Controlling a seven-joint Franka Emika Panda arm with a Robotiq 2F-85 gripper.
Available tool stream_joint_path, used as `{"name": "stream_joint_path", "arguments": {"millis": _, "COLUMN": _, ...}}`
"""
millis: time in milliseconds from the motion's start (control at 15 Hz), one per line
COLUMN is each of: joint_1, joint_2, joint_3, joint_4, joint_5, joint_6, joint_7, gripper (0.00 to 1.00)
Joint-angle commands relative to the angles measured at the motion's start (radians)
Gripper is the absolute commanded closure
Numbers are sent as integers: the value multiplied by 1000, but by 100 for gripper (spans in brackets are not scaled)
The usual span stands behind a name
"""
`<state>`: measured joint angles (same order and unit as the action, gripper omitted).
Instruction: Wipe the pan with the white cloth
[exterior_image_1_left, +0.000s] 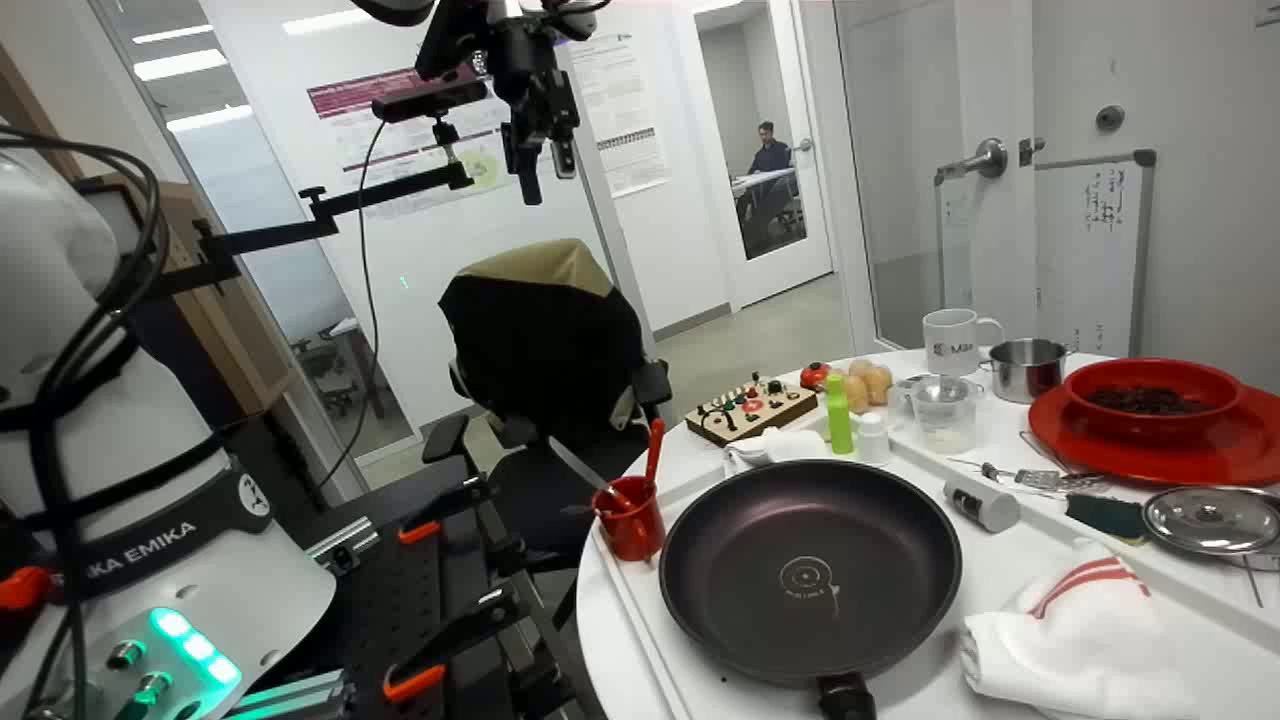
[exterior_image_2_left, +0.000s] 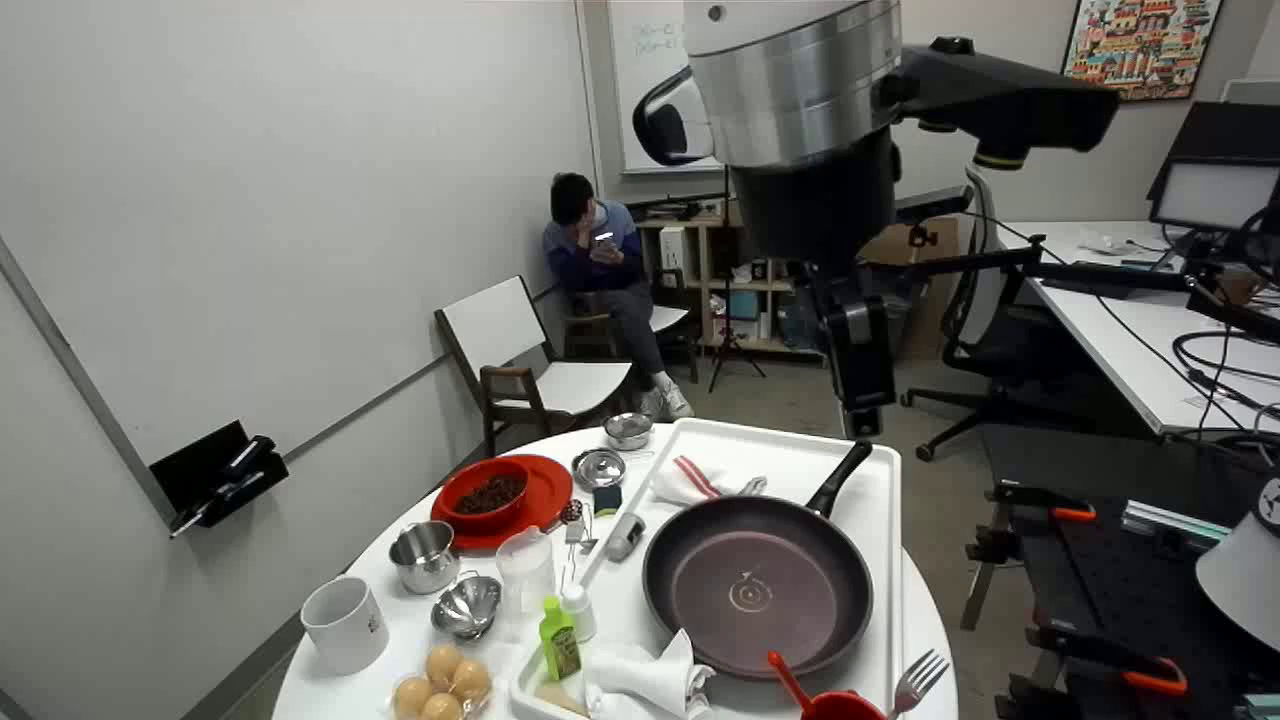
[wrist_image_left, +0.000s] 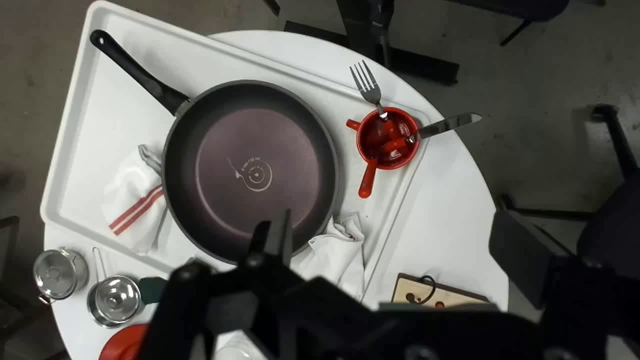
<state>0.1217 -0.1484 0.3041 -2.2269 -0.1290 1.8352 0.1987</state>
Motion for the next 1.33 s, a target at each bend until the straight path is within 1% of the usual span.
{"name": "stream_joint_path", "arguments": {"millis": 0, "joint_1": 28, "joint_2": 2, "joint_3": -27, "joint_4": 2, "joint_5": -4, "joint_6": -2, "joint_7": 4, "gripper": 0}}
{"name": "stream_joint_path", "arguments": {"millis": 267, "joint_1": 20, "joint_2": 73, "joint_3": -45, "joint_4": 27, "joint_5": -56, "joint_6": 76, "joint_7": 5, "gripper": 0}}
{"name": "stream_joint_path", "arguments": {"millis": 467, "joint_1": 15, "joint_2": 152, "joint_3": -61, "joint_4": 63, "joint_5": -160, "joint_6": 146, "joint_7": 41, "gripper": 0}}
{"name": "stream_joint_path", "arguments": {"millis": 600, "joint_1": 15, "joint_2": 214, "joint_3": -79, "joint_4": 99, "joint_5": -222, "joint_6": 172, "joint_7": 77, "gripper": 0}}
{"name": "stream_joint_path", "arguments": {"millis": 733, "joint_1": 19, "joint_2": 276, "joint_3": -102, "joint_4": 143, "joint_5": -253, "joint_6": 186, "joint_7": 117, "gripper": 0}}
{"name": "stream_joint_path", "arguments": {"millis": 1067, "joint_1": 37, "joint_2": 401, "joint_3": -159, "joint_4": 249, "joint_5": -216, "joint_6": 215, "joint_7": 235, "gripper": 0}}
{"name": "stream_joint_path", "arguments": {"millis": 1133, "joint_1": 44, "joint_2": 410, "joint_3": -168, "joint_4": 262, "joint_5": -215, "joint_6": 208, "joint_7": 267, "gripper": 0}}
{"name": "stream_joint_path", "arguments": {"millis": 1200, "joint_1": 48, "joint_2": 411, "joint_3": -170, "joint_4": 276, "joint_5": -189, "joint_6": 184, "joint_7": 263, "gripper": 0}}
{"name": "stream_joint_path", "arguments": {"millis": 1267, "joint_1": 44, "joint_2": 381, "joint_3": -176, "joint_4": 221, "joint_5": -207, "joint_6": 217, "joint_7": 222, "gripper": 0}}
